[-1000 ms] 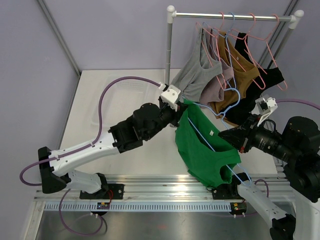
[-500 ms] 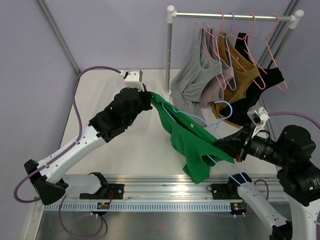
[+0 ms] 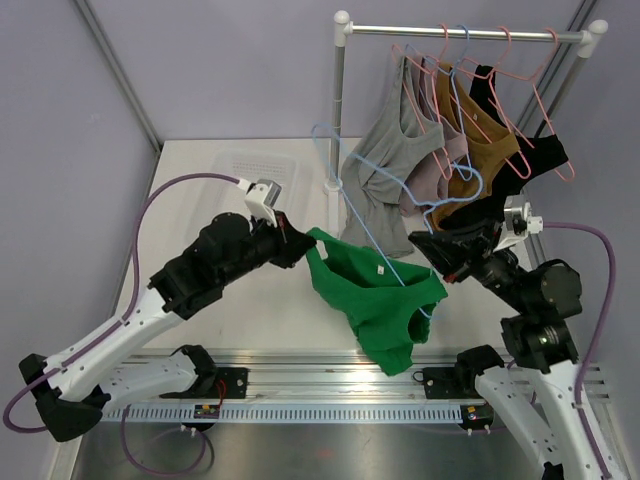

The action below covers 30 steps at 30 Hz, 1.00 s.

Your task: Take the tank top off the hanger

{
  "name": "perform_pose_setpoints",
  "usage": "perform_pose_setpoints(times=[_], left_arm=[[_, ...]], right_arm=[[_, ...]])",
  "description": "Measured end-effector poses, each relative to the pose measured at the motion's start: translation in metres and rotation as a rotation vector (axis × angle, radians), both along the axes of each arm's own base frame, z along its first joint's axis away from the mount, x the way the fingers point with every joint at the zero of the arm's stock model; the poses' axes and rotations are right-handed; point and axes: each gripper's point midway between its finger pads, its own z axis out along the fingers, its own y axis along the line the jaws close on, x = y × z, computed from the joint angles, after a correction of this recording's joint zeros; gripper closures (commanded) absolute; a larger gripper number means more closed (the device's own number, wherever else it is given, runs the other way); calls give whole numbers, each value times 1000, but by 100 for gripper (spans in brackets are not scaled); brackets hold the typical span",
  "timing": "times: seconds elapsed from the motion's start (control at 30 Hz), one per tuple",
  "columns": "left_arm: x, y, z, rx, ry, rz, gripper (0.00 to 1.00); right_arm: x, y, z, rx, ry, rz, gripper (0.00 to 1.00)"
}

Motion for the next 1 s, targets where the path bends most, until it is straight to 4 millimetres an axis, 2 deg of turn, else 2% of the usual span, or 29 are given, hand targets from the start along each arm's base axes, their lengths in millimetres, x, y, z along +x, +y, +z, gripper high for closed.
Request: perform_pose_setpoints(times=[0.13, 0.23, 0.3, 0.4, 0.43, 0.5, 0.53, 0.6, 0.63, 0.67, 0.77, 0.87, 1.0], left_arm=[[-36, -13, -15, -19, 26, -112, 100], [-59, -21, -33, 4, 56, -174, 100], [-65, -24, -43, 28, 73, -180, 100], [-58, -17, -60, 94, 98, -119, 100], [-54, -12, -67, 129, 106, -87, 97], [-47, 0, -78, 197, 117, -27, 82], [-46, 5, -81, 222, 117, -10, 67], [-43, 17, -83, 279, 109, 24, 50], [-42, 22, -80, 298, 99, 35, 11], [-41, 27, -76, 317, 89, 43, 1], [-37, 41, -50, 333, 55, 91, 1], [-34, 66, -22, 344, -9, 161, 1], [-38, 103, -10, 359, -77, 224, 1]], right_arm=[[53, -6, 16, 227, -79, -130, 100], [79, -14, 35, 351, -138, -196, 100], [90, -18, 47, 395, -165, -231, 100], [101, -29, 69, 382, -128, -324, 100], [102, -34, 79, 350, -98, -363, 100], [97, -42, 104, 317, -88, -411, 100], [90, -46, 116, 298, -89, -430, 100], [84, -54, 120, 243, -55, -476, 100], [81, -58, 119, 207, -30, -500, 100], [82, -61, 115, 170, -3, -521, 100], [96, -63, 94, 53, 97, -567, 100], [126, -56, 51, -97, 251, -582, 100], [159, -49, 3, -243, 405, -596, 100]])
